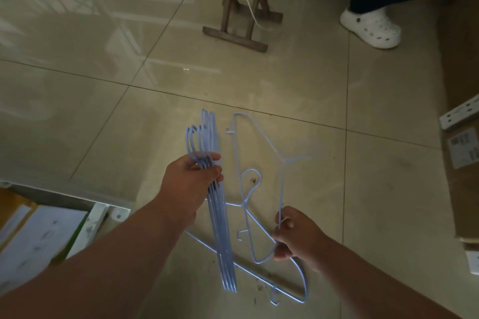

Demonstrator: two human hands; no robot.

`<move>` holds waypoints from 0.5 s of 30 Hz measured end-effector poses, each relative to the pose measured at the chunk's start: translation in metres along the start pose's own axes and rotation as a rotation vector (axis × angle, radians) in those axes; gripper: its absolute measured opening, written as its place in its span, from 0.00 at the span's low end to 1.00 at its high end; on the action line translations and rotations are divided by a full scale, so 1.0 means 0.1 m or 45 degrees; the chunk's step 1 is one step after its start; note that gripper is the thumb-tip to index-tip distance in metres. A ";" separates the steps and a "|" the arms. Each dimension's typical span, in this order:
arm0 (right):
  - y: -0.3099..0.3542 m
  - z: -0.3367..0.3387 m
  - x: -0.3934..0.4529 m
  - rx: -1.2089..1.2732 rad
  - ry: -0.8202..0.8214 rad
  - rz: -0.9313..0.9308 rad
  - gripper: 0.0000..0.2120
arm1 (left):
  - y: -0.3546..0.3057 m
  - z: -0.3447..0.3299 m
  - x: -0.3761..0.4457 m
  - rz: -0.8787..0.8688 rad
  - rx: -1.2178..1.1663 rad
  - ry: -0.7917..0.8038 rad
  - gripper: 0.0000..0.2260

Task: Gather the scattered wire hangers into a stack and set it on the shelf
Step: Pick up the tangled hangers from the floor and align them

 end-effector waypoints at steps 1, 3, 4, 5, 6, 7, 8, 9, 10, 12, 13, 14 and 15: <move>0.09 -0.03 -0.02 0.024 0.039 0.043 0.08 | 0.00 -0.01 0.00 -0.002 -0.003 0.012 0.10; 0.27 -0.11 -0.08 0.011 0.123 0.116 0.06 | 0.01 -0.03 0.00 0.014 -0.016 0.010 0.11; 0.37 -0.15 -0.12 -0.013 0.163 0.144 0.06 | 0.03 -0.03 0.00 0.025 -0.021 0.000 0.12; 0.45 -0.18 -0.15 -0.038 0.193 0.171 0.06 | 0.04 -0.04 0.01 0.037 -0.025 -0.009 0.13; 0.53 -0.22 -0.18 -0.068 0.215 0.198 0.07 | 0.05 -0.04 0.02 0.047 -0.025 -0.014 0.14; 0.59 -0.25 -0.20 -0.095 0.232 0.225 0.07 | 0.06 -0.05 0.02 0.056 -0.030 -0.013 0.14; 0.65 -0.28 -0.22 -0.125 0.245 0.248 0.07 | 0.06 -0.04 0.03 0.065 -0.035 -0.013 0.15; 0.68 -0.31 -0.23 -0.146 0.261 0.265 0.06 | 0.06 -0.03 0.03 0.072 -0.039 -0.011 0.15; 0.71 -0.35 -0.24 -0.159 0.283 0.280 0.06 | 0.06 -0.03 0.04 0.074 -0.041 -0.012 0.15; 0.76 -0.45 -0.28 -0.155 0.357 0.306 0.07 | 0.04 -0.03 0.03 0.071 -0.056 -0.010 0.15; 0.78 -0.52 -0.30 -0.148 0.407 0.316 0.08 | 0.03 -0.04 0.03 0.075 -0.061 -0.011 0.15; 0.79 -0.58 -0.33 -0.135 0.457 0.317 0.11 | 0.02 -0.04 0.03 0.081 -0.063 -0.010 0.15; 0.79 -0.63 -0.35 -0.119 0.494 0.311 0.14 | 0.02 -0.05 0.03 0.086 -0.063 -0.004 0.15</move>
Point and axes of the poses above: each hand's wrist, its own x-axis towards the middle knuckle, its own z-axis out of the back of the hand, y = z × x, the point moved 8 cm from there along x, towards the middle knuckle, and after that the axes turned 8 degrees about x, right-handed, at the moved point
